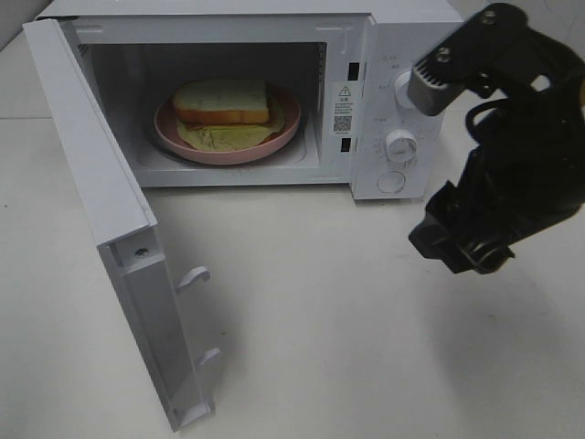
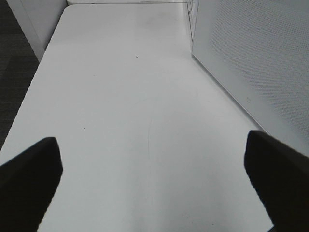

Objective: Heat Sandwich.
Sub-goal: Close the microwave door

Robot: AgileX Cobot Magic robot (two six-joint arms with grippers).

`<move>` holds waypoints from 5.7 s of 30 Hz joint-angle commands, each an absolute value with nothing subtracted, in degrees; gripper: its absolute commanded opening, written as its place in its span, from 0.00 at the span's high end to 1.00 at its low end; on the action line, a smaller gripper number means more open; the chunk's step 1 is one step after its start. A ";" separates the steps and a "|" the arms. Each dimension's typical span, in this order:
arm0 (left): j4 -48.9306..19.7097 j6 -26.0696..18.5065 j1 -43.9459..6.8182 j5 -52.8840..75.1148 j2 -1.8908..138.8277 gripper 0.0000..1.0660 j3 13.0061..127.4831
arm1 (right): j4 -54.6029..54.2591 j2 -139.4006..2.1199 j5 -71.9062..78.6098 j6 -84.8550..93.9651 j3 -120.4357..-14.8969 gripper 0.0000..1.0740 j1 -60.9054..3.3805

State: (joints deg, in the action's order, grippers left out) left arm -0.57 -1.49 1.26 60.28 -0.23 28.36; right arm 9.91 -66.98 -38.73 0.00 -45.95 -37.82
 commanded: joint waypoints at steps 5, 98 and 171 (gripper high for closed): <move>-1.03 -1.49 1.43 59.42 -1.83 0.08 28.25 | 9.63 -59.53 -55.29 -9.57 -45.89 0.29 -37.64; -1.03 -1.49 1.43 59.42 -1.83 0.08 28.25 | 5.67 1.83 -58.84 -3.32 -29.05 0.31 -3.95; 0.00 -1.60 1.43 2.92 39.42 1.00 15.99 | 5.67 1.83 -58.84 -3.32 -29.05 0.31 -3.95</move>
